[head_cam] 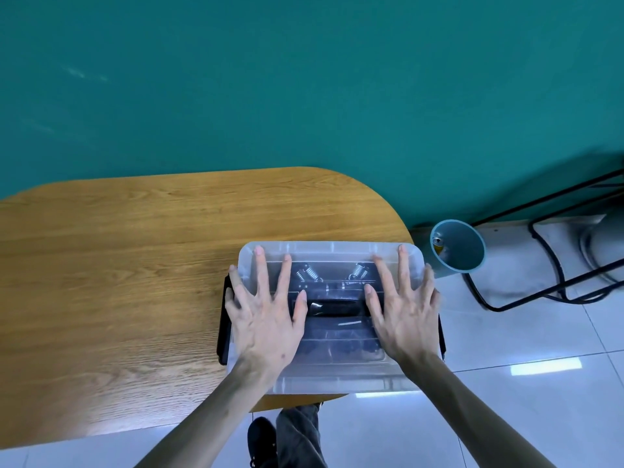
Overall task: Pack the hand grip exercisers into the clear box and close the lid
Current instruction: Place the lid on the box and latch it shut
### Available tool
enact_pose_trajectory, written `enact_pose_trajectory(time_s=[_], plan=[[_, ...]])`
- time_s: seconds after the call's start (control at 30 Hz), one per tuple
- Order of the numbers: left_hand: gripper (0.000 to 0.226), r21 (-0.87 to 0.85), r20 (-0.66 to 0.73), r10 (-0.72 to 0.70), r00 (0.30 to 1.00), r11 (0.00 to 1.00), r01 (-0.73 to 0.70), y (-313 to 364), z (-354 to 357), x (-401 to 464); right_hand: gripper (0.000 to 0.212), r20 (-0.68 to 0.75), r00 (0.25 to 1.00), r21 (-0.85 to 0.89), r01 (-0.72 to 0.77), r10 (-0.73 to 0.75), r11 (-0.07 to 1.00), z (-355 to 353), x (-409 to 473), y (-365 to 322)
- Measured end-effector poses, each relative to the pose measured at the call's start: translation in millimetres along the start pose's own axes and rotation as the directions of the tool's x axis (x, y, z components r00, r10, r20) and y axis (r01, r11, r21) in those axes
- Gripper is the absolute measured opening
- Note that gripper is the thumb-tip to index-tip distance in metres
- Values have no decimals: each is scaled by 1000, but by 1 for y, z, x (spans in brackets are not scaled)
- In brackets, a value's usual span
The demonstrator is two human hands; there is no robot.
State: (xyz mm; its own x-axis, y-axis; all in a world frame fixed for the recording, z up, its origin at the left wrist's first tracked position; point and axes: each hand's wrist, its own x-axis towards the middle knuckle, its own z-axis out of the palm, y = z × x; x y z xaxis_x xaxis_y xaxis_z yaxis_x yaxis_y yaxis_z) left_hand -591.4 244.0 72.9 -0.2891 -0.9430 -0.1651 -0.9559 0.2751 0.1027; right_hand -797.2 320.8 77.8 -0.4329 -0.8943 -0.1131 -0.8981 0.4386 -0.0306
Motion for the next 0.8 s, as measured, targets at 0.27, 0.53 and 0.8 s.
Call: enact_pose_trajectory(time_s=[0.27,0.53,0.8], plan=[[77,-54,9,85,996,995,-85,-20,-3,-3,65,23,999,83,36,-38,996,-1,-5,10],[78,-159,65,93,994,984,-81,-41,-4,-11,62,30,996,323,-91,86,942,7,-28,40],[77,-353,128,64,990,936,-15,-50,-15,-12,65,80,995,451,-92,62,888,-1,-30,49]])
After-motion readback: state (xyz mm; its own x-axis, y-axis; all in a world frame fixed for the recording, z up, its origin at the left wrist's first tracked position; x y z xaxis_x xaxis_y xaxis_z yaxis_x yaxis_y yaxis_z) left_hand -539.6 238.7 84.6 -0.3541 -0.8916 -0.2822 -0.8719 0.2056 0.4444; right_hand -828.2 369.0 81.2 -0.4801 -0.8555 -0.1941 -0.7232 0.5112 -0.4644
